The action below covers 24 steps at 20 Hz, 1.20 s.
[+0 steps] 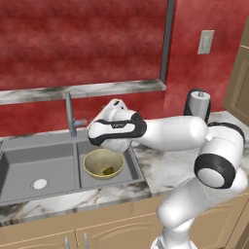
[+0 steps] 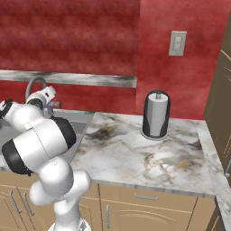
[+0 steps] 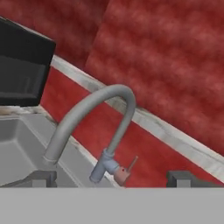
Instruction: Pick the kiwi from the cabinet and place it in the bowl. Then pick the bowl and place it in the sink. Then turn on the sink facuet.
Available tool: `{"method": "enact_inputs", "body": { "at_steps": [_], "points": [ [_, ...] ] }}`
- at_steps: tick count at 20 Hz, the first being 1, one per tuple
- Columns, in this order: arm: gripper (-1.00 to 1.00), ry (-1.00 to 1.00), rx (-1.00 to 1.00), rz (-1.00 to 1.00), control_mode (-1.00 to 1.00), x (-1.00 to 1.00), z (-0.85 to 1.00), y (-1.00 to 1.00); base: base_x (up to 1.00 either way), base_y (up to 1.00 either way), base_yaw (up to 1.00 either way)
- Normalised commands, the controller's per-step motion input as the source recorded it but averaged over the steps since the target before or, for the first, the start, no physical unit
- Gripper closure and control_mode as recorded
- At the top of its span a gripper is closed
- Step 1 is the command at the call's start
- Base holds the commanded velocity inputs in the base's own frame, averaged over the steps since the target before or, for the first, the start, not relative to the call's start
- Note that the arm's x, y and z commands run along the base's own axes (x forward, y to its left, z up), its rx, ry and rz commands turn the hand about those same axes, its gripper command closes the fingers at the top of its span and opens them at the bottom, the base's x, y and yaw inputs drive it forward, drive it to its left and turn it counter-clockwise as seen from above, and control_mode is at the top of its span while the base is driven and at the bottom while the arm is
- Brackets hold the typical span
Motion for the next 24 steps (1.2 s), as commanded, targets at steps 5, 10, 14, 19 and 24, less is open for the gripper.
{"method": "enact_inputs", "body": {
  "at_steps": [5,10,14,19,24],
  "points": [
    [-1.00,-0.06,0.33,0.09,-1.00,-0.01,-0.16,-0.52,0.00,0.00,0.00],
    [-1.00,-0.02,0.25,0.11,-1.00,-0.01,-0.36,-0.62,0.00,0.00,0.00],
    [-1.00,0.00,0.05,0.12,-1.00,0.19,-0.29,-0.34,0.00,0.00,0.00],
    [-1.00,0.00,0.00,0.09,-1.00,0.25,-0.33,-0.04,0.00,0.00,0.00],
    [-1.00,-0.01,0.00,0.06,-1.00,0.25,-0.39,0.13,0.00,0.00,0.00]
  ]
}}
